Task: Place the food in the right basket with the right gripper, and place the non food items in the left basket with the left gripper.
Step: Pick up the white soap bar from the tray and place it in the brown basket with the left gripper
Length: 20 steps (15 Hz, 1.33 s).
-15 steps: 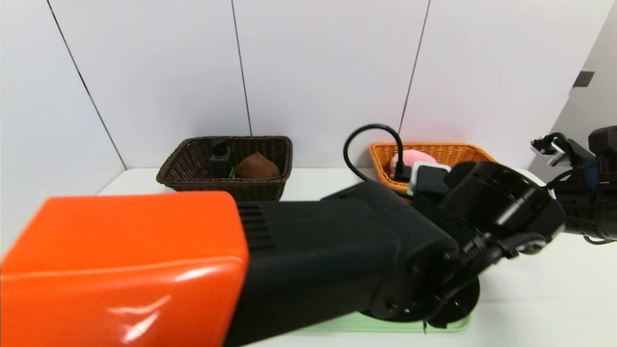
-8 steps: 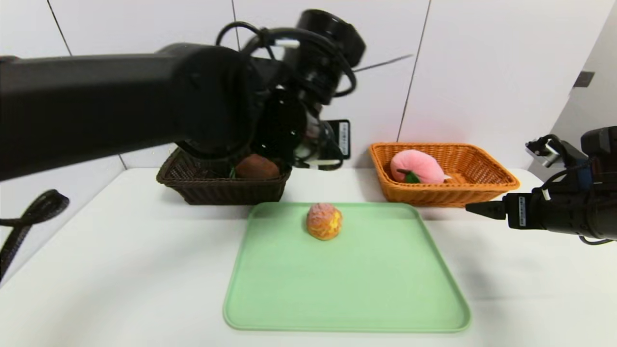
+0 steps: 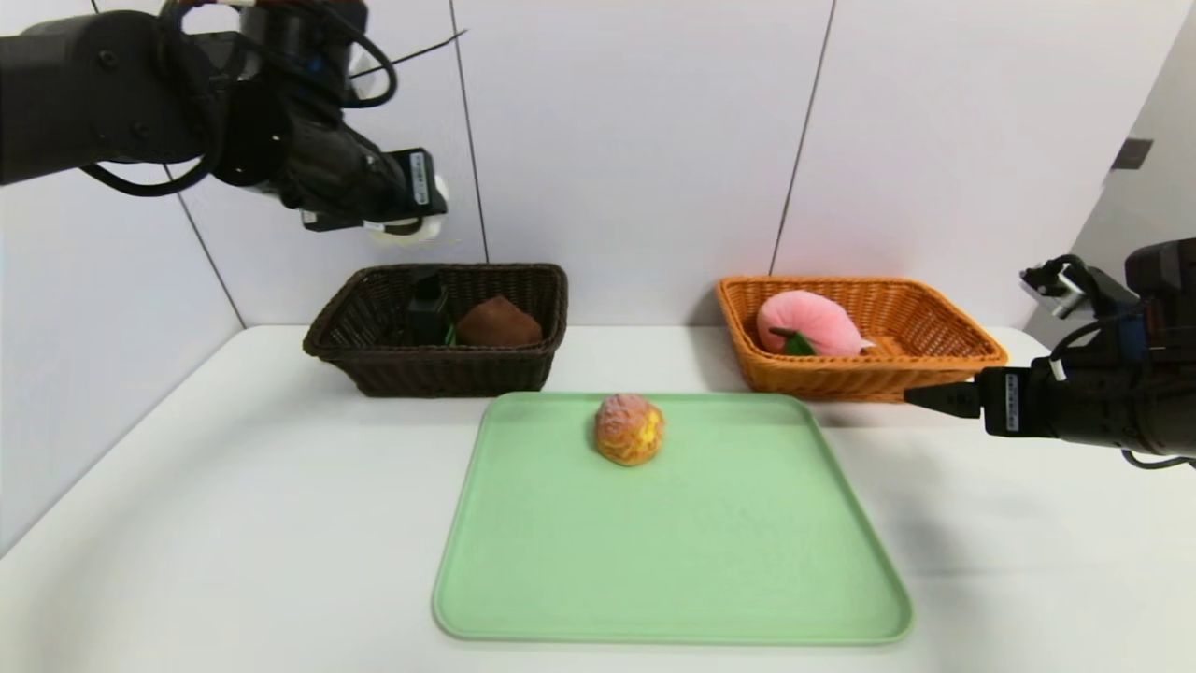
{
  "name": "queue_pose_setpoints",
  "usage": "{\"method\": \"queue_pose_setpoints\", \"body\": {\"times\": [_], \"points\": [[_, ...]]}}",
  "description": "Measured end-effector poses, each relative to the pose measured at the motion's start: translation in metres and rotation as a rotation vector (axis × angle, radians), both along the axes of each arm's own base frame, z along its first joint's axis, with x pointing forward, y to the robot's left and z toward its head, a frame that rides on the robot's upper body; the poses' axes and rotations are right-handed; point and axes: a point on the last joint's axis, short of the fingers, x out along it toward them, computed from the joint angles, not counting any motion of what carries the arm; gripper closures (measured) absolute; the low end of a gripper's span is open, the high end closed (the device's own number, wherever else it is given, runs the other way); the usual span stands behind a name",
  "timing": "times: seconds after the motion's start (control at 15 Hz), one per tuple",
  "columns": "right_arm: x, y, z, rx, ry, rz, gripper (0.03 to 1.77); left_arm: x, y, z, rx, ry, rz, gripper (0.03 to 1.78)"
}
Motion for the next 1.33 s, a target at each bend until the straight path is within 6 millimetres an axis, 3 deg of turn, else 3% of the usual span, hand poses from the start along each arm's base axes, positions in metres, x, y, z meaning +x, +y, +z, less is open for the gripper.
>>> {"method": "queue_pose_setpoints", "body": {"times": [0.33,0.47,0.87,1.33], "points": [[0.0,0.0,-0.001,-0.001,0.004,-0.001,0.09,0.033,0.083,-0.018,0.006,0.057,0.105,0.84],[0.0,0.0,-0.001,-0.003,0.003,0.0,0.09,0.045,0.1,-0.035,0.0,0.106,0.114,0.84],[0.0,0.0,-0.001,-0.006,0.004,0.003,0.09,0.068,0.105,-0.069,-0.028,0.191,0.068,0.84],[-0.002,0.001,-0.001,-0.007,0.001,0.007,0.09,0.075,0.089,-0.082,-0.011,0.22,0.022,0.84]]}}
